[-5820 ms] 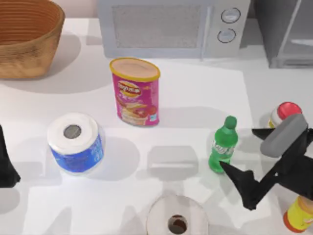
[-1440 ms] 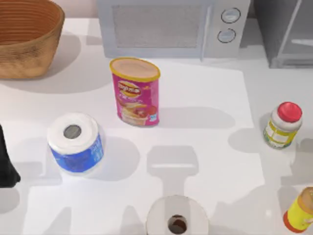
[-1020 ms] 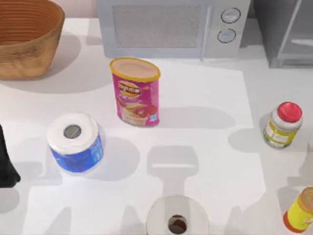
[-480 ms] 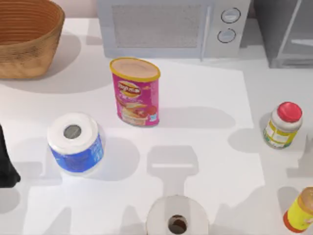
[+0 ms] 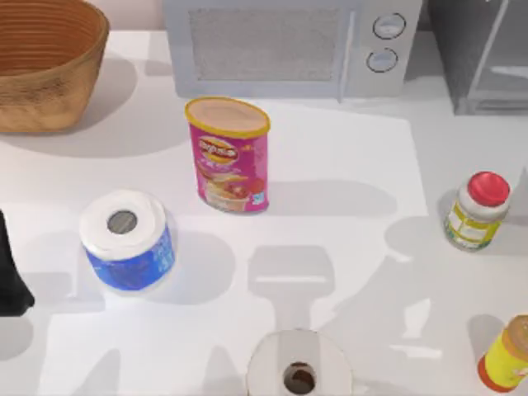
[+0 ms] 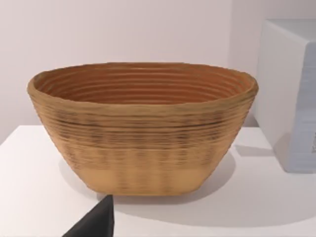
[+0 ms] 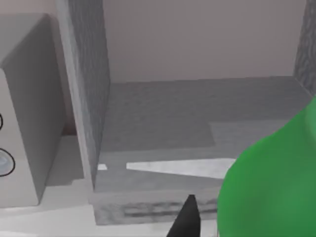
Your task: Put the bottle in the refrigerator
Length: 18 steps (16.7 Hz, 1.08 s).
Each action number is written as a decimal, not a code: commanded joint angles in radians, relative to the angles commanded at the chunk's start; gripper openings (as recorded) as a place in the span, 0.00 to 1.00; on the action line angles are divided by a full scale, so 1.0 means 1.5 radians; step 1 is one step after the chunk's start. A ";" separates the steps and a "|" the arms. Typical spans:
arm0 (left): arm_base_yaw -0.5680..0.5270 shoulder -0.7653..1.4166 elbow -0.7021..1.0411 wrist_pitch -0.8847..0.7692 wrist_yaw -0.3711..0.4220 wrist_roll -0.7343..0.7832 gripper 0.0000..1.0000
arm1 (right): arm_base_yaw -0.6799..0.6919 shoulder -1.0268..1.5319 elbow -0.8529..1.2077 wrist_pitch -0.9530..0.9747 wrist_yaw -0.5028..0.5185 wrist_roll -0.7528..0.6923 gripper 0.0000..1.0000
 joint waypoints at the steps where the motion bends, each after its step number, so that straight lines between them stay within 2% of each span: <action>1: 0.000 0.000 0.000 0.000 0.000 0.000 1.00 | -0.010 0.089 0.026 0.032 -0.006 0.001 0.01; 5: 0.000 0.000 0.000 0.000 0.000 0.000 1.00 | -0.048 0.411 0.144 0.169 -0.033 0.000 0.01; 9: 0.000 0.000 0.000 0.000 0.000 0.000 1.00 | -0.073 0.634 0.263 0.301 -0.066 -0.005 0.01; 14: 0.000 0.000 0.000 0.000 0.000 0.000 1.00 | -0.083 0.770 0.386 0.440 -0.104 -0.006 0.01; 18: 0.000 0.000 0.000 0.000 0.000 0.000 1.00 | -0.084 0.792 0.412 0.467 -0.114 -0.004 0.01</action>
